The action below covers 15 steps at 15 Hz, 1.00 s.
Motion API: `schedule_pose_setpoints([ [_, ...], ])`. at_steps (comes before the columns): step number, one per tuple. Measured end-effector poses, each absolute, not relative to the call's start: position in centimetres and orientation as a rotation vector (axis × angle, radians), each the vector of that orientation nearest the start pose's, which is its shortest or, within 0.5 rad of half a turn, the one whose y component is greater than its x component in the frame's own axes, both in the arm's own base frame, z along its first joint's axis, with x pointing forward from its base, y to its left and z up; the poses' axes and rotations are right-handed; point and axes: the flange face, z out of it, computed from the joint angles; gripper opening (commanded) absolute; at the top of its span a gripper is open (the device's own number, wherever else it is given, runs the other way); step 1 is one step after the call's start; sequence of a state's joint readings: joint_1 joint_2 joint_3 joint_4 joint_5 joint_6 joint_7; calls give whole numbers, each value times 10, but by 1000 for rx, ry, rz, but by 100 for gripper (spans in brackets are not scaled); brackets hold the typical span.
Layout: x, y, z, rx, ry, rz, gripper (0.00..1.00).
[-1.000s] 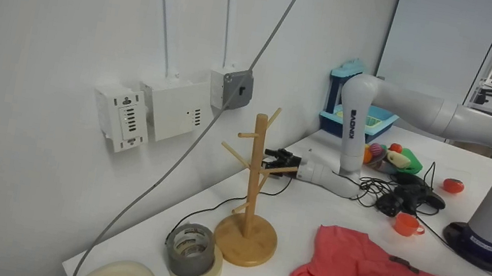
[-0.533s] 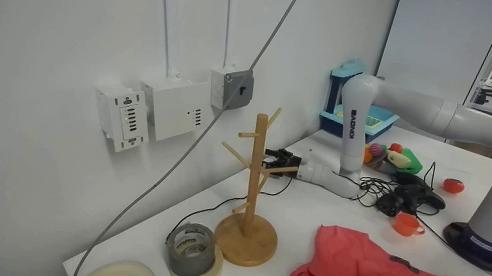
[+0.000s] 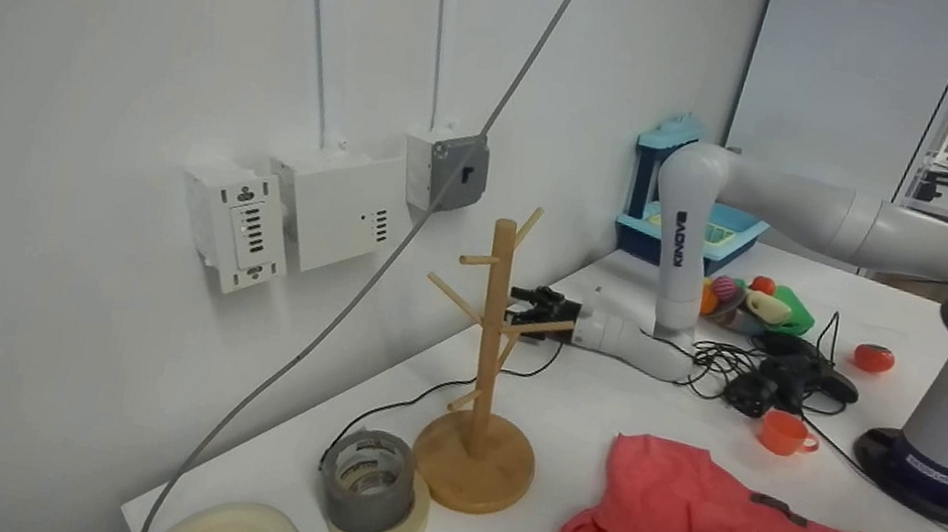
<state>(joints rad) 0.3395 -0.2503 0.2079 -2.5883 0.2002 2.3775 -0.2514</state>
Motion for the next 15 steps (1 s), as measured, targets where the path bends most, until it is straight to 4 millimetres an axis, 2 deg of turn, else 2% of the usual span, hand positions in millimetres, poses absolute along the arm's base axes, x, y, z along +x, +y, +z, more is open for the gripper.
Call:
schedule_pose_setpoints([
  [4,365,222,346,-2887,-974,-34,100],
  [8,371,217,336,-2921,-946,-26,100],
  [11,390,209,315,-2965,-931,-95,100],
  [15,429,208,284,-2964,-922,-208,100],
])
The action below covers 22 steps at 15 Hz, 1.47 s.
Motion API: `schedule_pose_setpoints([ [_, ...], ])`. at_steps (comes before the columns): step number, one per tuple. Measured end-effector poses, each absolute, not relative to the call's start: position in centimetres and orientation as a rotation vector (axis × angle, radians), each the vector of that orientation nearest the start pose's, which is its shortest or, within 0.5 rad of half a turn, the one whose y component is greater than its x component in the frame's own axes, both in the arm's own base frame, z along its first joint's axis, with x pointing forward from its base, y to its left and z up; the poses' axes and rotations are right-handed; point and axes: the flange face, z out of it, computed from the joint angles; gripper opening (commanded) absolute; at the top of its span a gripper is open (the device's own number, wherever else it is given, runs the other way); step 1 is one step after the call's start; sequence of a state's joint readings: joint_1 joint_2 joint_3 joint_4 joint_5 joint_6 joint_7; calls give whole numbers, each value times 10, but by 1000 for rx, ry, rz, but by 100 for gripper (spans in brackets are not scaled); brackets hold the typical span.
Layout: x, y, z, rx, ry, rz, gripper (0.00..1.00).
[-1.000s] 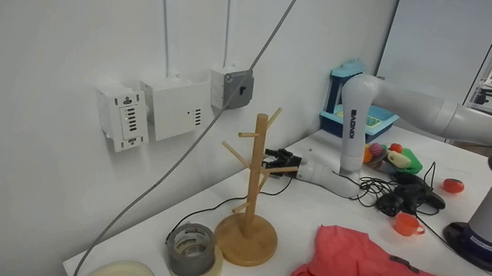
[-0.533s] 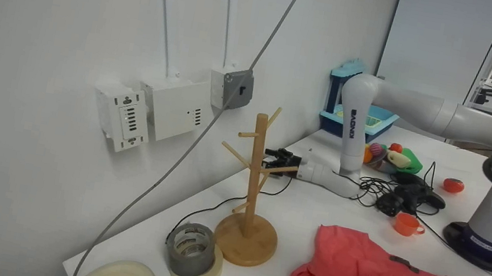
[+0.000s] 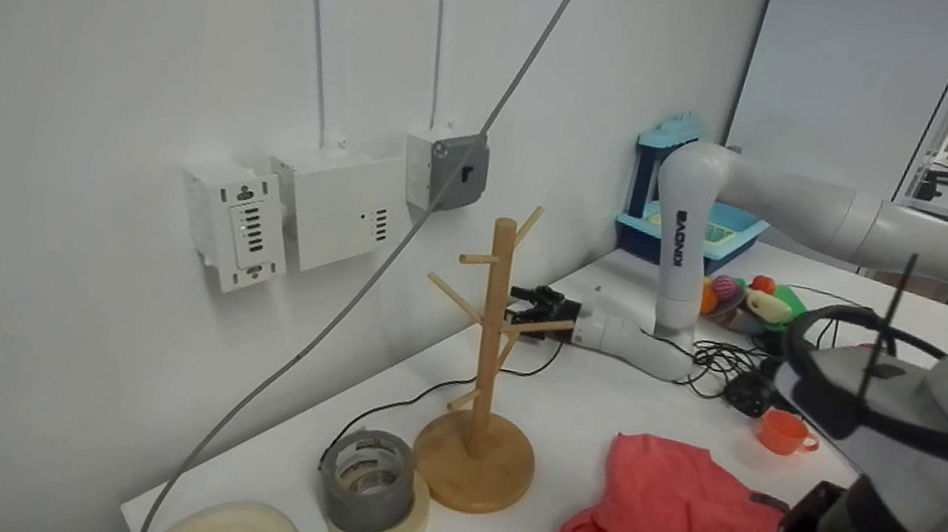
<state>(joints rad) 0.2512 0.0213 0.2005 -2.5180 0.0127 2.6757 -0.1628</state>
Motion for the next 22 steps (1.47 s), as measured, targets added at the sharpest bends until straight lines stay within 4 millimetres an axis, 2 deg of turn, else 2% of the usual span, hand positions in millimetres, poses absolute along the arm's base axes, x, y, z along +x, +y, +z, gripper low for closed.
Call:
schedule_pose_setpoints([
  [3,456,220,273,-2943,-914,-265,100],
  [5,464,224,270,-2938,-911,-266,100],
  [13,464,231,263,-2942,-957,-251,100],
  [18,473,267,244,-2956,-1085,-232,100],
  [22,496,293,228,-2954,-1103,-247,100],
])
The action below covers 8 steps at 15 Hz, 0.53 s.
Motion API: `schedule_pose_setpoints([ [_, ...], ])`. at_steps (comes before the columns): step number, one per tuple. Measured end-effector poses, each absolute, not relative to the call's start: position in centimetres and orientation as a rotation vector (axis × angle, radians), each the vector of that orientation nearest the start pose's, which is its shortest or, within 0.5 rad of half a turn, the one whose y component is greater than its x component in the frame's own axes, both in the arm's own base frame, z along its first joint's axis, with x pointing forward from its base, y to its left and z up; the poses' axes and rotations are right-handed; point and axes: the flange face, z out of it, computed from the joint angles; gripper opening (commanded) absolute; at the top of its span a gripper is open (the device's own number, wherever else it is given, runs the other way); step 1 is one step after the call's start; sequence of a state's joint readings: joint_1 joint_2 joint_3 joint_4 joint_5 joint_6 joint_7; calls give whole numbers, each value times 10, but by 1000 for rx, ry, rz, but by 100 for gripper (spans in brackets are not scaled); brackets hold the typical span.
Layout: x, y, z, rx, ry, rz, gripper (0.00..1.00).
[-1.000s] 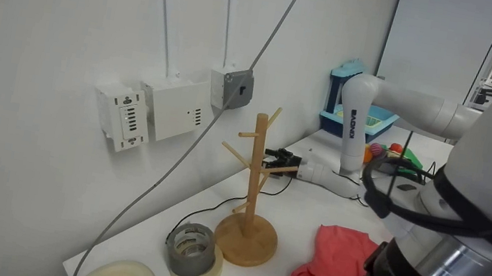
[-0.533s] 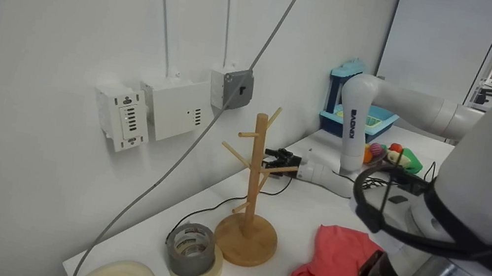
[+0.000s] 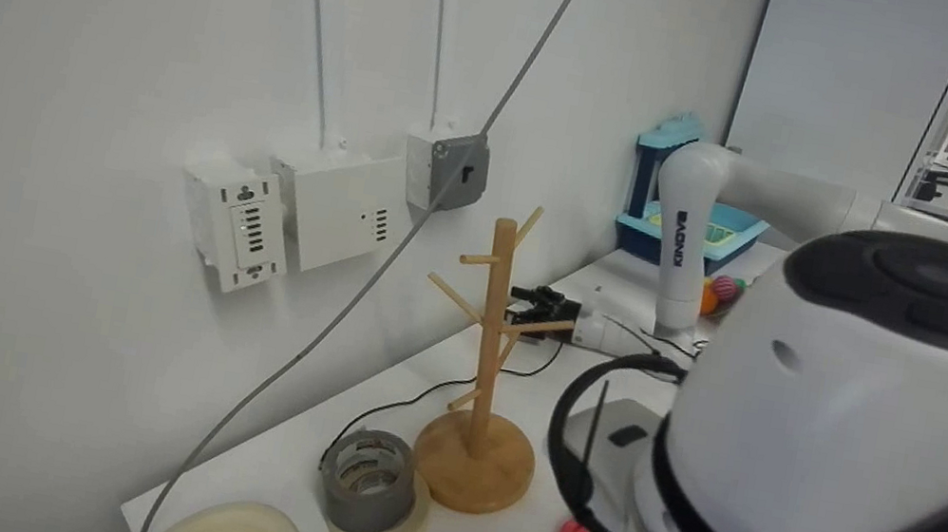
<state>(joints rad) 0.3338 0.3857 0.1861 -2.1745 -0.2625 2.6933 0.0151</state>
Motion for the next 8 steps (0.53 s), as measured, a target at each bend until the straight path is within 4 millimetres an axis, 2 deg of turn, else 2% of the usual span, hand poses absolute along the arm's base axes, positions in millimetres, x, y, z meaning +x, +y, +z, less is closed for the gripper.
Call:
schedule_pose_setpoints([
  [8,497,296,221,-2952,-1109,-228,100],
])
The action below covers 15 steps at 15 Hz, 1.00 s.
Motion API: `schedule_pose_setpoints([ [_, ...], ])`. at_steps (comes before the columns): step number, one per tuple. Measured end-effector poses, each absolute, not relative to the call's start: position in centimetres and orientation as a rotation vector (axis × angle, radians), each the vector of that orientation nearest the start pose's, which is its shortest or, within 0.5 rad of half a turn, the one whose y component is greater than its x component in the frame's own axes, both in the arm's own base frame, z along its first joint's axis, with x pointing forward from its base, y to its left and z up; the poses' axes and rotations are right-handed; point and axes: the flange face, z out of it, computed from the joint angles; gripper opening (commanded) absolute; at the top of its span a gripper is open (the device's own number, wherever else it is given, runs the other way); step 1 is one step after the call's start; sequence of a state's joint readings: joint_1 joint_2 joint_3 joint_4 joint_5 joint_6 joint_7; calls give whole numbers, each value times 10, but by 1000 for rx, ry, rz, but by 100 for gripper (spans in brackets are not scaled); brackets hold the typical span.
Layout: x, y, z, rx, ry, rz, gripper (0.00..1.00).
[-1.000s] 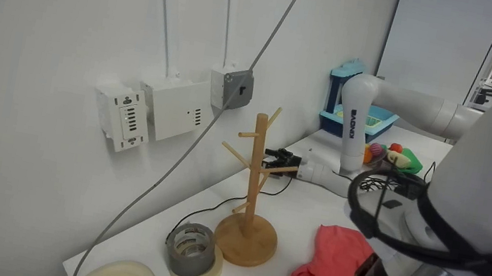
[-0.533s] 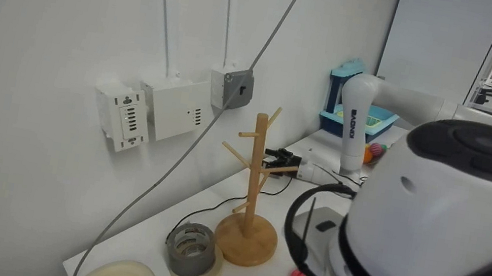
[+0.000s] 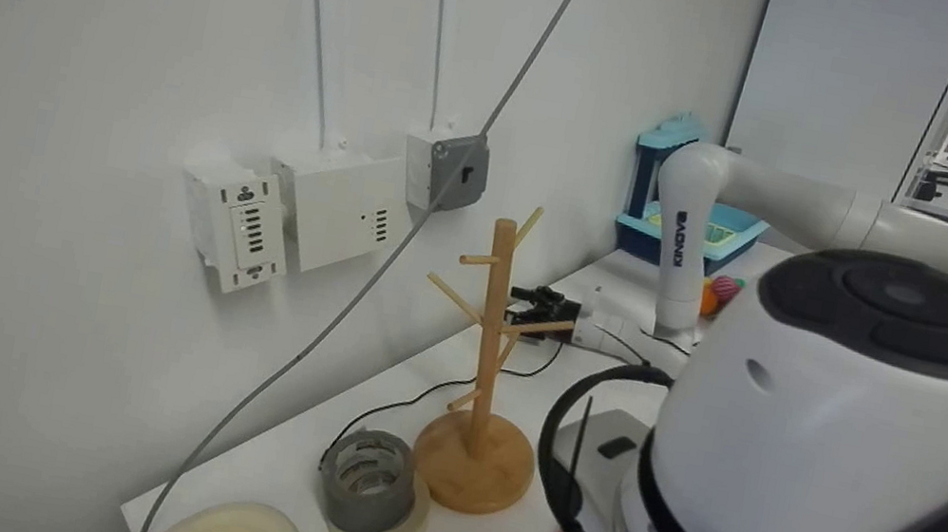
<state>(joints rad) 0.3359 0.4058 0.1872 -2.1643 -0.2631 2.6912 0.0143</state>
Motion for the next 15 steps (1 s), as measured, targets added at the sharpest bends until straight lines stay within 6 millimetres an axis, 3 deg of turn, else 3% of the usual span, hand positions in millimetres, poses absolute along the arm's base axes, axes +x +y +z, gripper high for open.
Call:
schedule_pose_setpoints([
  [6,497,309,197,-2936,-1139,-187,100],
  [15,529,353,164,-2886,-1172,-216,100],
])
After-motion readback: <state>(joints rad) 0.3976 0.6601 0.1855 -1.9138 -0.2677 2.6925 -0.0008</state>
